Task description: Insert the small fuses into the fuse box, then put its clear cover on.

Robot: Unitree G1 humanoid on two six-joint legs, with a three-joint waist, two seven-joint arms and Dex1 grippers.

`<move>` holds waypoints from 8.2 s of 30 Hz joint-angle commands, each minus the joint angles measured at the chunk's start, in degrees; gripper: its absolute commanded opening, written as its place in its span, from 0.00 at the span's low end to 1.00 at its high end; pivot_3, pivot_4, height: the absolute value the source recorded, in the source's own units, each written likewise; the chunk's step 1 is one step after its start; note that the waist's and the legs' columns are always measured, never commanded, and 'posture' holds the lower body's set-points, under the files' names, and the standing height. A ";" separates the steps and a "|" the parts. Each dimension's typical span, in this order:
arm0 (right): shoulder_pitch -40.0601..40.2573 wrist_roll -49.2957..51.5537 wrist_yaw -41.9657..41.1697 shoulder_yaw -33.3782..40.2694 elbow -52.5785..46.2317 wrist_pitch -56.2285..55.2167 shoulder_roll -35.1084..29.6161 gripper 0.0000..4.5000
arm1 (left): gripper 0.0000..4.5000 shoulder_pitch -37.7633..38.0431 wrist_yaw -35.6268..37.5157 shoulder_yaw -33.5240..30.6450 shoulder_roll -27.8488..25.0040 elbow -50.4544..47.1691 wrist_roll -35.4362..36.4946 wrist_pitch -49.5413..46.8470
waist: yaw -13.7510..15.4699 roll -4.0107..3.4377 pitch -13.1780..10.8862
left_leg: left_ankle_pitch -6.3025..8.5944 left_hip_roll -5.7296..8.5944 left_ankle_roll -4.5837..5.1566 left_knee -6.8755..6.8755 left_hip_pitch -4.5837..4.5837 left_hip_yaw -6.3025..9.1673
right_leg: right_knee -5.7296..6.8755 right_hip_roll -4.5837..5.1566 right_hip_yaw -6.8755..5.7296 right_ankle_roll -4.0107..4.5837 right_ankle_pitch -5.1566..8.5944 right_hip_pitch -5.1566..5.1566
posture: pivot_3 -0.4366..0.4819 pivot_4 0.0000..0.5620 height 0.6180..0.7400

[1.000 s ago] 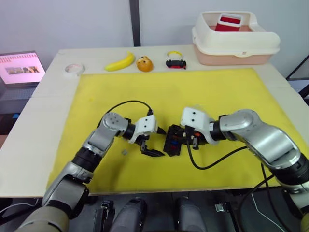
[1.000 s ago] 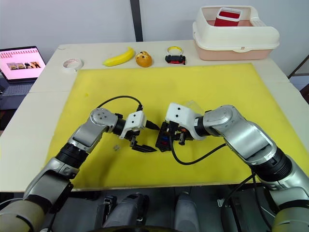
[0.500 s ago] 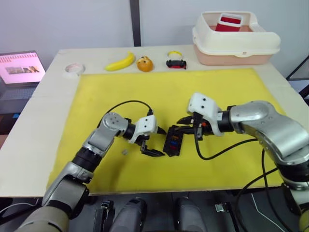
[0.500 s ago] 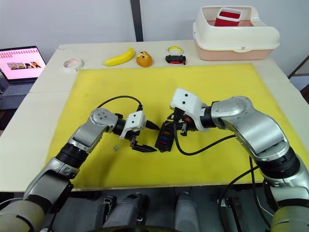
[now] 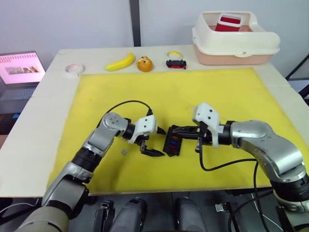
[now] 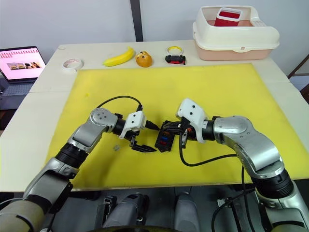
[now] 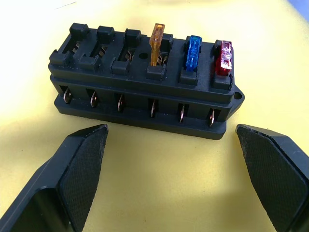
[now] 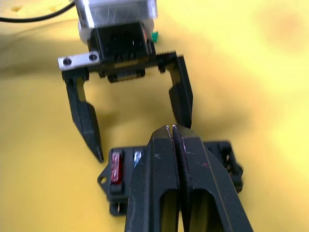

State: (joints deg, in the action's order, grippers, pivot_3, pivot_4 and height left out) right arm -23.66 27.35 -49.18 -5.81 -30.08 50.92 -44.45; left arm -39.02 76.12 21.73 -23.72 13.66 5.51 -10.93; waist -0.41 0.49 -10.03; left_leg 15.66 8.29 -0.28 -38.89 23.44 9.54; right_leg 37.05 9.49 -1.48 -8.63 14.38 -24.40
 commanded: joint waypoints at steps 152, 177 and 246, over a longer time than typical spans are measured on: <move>-23.69 3.16 6.54 -16.61 -2.52 28.32 -6.71 0.01 | 1.00 -0.33 -2.65 -0.90 0.65 -1.24 0.59 1.79 | 0.00 0.00 0.00 | 0.00 0.01 0.00 0.00 0.00 0.00 | -0.01 0.01 0.00 0.00 0.00 0.00 | 0.48 0.27 1.00; -28.91 -2.60 -0.48 -27.26 1.24 22.77 -9.51 0.01 | 1.00 3.12 -4.92 -1.09 0.03 -5.47 0.76 -0.02 | -0.02 0.00 0.01 | 0.00 0.01 0.00 0.00 0.00 0.00 | -0.01 0.01 0.00 0.00 0.00 0.00 | 0.48 0.27 1.00; -28.24 -1.77 -5.26 -12.16 -2.02 21.31 -7.08 0.41 | 1.00 1.13 -5.66 -1.51 -0.58 -3.20 0.59 0.45 | -0.02 0.02 0.02 | 0.00 0.00 0.00 0.03 0.00 0.00 | -0.02 0.01 0.00 0.00 0.00 -0.03 | 0.48 0.27 1.00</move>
State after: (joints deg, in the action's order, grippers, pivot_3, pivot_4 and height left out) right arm -53.60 24.53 -55.49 -21.93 -30.32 74.67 -52.30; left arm -36.85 70.25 21.41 -23.84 10.76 5.66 -11.61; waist -0.43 0.51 -10.01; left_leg 15.66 8.29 -0.28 -38.86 23.44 9.53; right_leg 37.04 9.51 -1.48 -8.63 14.38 -24.43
